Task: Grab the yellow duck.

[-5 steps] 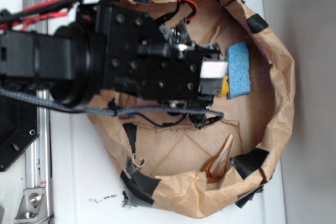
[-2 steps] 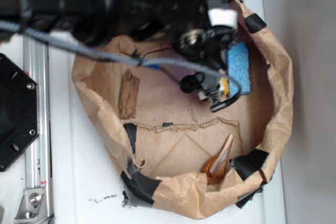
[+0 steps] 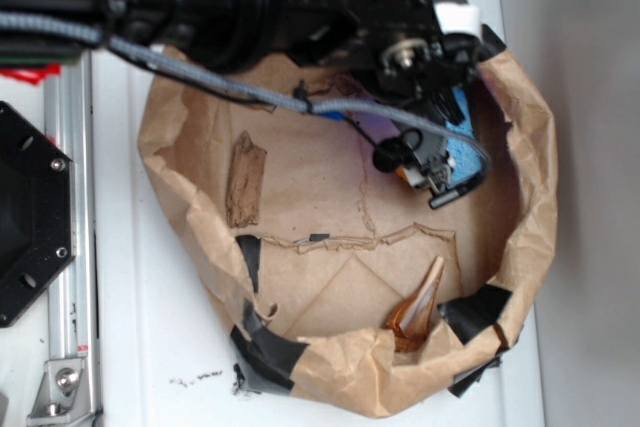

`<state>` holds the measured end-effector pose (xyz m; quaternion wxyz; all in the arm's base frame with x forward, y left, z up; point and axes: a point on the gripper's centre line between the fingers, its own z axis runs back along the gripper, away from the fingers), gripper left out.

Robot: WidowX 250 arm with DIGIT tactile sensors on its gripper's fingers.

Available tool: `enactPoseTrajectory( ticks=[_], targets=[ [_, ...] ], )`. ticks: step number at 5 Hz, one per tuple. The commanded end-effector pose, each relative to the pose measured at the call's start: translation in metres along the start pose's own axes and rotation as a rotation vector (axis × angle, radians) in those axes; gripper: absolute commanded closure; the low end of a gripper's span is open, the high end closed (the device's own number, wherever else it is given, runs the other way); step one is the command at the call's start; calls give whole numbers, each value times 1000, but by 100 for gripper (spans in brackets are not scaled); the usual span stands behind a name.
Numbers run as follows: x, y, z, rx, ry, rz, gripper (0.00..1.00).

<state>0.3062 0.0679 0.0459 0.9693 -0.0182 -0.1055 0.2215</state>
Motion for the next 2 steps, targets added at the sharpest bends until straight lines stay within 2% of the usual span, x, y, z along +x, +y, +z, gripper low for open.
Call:
enactPoseTrajectory(
  ticks=[1,2],
  targets=[
    [0,-4,-15,36,14,-42,0],
    [-13,-8,-24,50,39,-72,0]
  ],
)
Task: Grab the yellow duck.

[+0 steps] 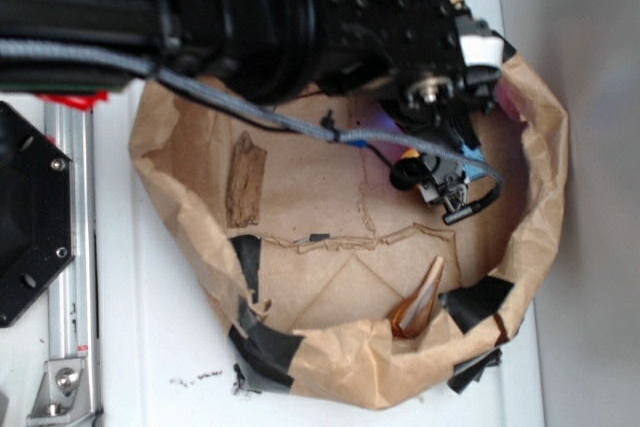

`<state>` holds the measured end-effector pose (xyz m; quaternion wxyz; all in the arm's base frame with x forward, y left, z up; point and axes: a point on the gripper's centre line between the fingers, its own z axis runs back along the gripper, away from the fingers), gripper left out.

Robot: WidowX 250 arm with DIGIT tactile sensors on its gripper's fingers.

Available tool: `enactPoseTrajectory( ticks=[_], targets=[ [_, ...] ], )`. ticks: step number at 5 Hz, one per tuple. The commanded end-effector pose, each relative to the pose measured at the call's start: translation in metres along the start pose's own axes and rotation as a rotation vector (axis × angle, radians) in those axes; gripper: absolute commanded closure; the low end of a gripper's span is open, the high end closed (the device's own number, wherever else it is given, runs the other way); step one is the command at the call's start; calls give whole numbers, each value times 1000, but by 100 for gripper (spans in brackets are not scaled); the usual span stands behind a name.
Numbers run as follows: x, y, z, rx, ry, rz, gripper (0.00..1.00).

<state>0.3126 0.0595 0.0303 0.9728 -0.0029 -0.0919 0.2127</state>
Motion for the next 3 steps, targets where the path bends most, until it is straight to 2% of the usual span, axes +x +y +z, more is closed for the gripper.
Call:
enactPoseTrajectory(
  ticks=[1,2,3],
  targets=[
    [-27,-7,-15,-5,61,-78,0],
    [-46,-27,-12,-39,82,-136,0],
    [-47,-32,-4,-46,60,-159,0]
  ],
)
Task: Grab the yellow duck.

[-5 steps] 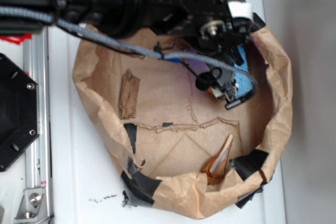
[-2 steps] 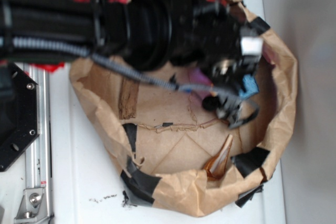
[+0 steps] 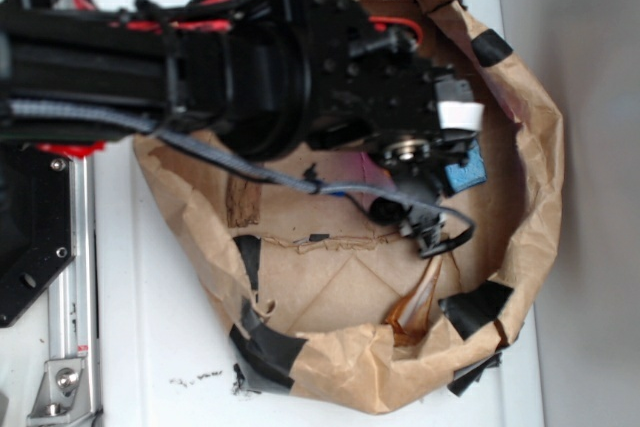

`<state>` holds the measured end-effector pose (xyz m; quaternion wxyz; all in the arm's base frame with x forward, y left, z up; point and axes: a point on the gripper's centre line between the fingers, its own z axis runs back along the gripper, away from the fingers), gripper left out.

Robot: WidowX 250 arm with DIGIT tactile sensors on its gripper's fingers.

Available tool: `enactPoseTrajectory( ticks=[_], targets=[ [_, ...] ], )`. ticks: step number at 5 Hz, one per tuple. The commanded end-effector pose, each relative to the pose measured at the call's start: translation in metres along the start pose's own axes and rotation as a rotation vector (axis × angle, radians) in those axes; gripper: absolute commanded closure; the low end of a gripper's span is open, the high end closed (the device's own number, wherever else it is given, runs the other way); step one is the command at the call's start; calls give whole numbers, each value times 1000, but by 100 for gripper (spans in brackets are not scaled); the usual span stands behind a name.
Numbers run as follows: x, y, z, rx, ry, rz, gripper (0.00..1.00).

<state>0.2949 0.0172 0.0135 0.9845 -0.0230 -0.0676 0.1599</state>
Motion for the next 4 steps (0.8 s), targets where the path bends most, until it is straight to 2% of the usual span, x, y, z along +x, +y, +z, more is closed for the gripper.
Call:
enactPoseTrajectory(
  ticks=[1,2,3,4],
  targets=[
    [-5,7,6,1,-8,-46,0],
    [5,17,8,7,-24,-21,0],
    [19,19,12,-17,-45,-16,0],
    [29,26,14,-10,-59,5,100]
  ],
)
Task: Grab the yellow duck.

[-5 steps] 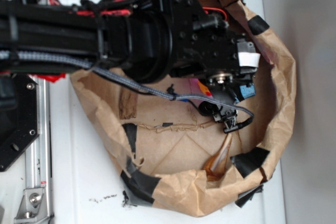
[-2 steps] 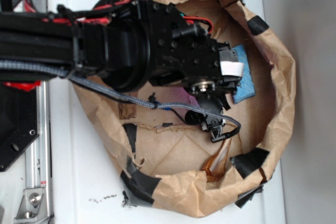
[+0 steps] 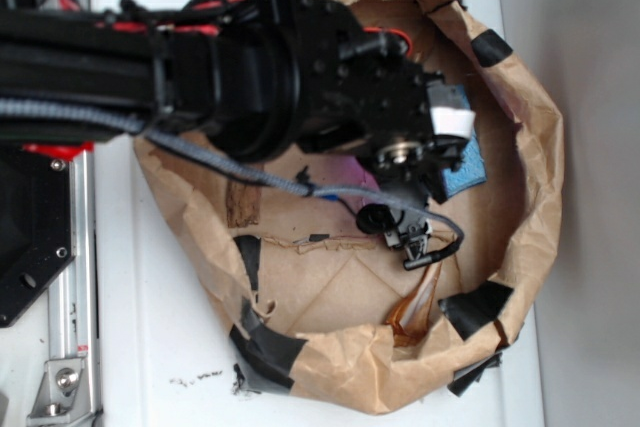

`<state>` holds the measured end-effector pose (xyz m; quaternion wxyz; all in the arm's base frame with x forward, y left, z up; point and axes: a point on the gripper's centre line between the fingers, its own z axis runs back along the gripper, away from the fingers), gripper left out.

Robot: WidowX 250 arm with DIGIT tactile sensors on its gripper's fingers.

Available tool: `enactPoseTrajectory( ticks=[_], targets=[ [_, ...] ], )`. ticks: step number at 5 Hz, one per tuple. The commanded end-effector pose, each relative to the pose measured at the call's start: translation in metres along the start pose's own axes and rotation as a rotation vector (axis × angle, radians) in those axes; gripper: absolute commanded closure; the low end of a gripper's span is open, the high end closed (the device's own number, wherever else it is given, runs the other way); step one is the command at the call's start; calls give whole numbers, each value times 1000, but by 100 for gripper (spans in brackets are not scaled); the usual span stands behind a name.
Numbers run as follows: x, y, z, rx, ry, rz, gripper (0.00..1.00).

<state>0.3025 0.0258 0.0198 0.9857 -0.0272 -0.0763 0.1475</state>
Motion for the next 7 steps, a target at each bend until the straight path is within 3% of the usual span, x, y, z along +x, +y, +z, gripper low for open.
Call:
enactPoseTrajectory(
  ticks=[1,4,5,6,7],
  targets=[
    [14,24,9,5,-39,27,100],
    [9,38,21,9,-37,52,100],
    [-5,47,67,62,-28,42,100],
    [-24,65,116,-46,-148,30,100],
    [-20,51,146,-12,-142,14,100]
  ],
)
